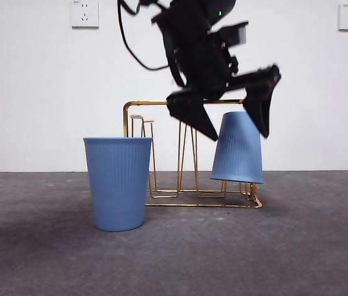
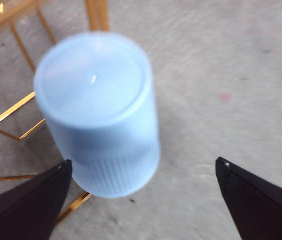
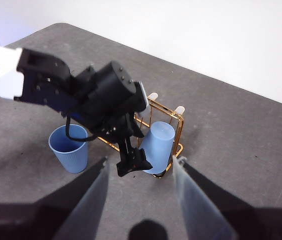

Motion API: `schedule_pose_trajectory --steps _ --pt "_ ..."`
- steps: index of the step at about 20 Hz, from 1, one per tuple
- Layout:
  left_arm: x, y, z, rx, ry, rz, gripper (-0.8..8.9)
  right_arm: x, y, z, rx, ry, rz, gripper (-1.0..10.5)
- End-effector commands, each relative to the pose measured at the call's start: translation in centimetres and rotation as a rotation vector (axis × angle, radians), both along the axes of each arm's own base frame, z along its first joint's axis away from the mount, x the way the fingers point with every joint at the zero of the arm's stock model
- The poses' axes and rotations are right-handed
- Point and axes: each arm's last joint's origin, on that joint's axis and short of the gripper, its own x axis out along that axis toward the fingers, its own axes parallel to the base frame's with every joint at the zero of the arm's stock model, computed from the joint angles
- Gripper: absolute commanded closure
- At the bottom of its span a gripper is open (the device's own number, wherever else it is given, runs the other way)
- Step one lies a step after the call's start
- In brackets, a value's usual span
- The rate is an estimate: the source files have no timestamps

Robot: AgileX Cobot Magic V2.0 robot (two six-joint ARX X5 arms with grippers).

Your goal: Pick up cup 1,put cup 1 in the cup rack,pick up cup 2,put cup 2 in the cup rack

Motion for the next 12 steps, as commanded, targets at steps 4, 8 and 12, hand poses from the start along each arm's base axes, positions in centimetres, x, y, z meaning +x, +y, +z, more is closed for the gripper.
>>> schedule_pose_trajectory --steps 4,8,12 --pt "-0.4 -0.1 1.6 0.029 0.086 -0.03 3.28 0.5 0.3 -0.1 -0.01 0.005 -0.002 7.3" --pt "-0.9 0.4 3.2 0.076 0.134 -0.03 3.29 0.7 0.5 -0.1 -0.014 0.011 -0.002 7.3" --pt "-1.6 1.1 4.9 0.132 0.184 -0.034 3.29 0.9 0.6 -0.2 -0.016 0.02 -0.004 7.3"
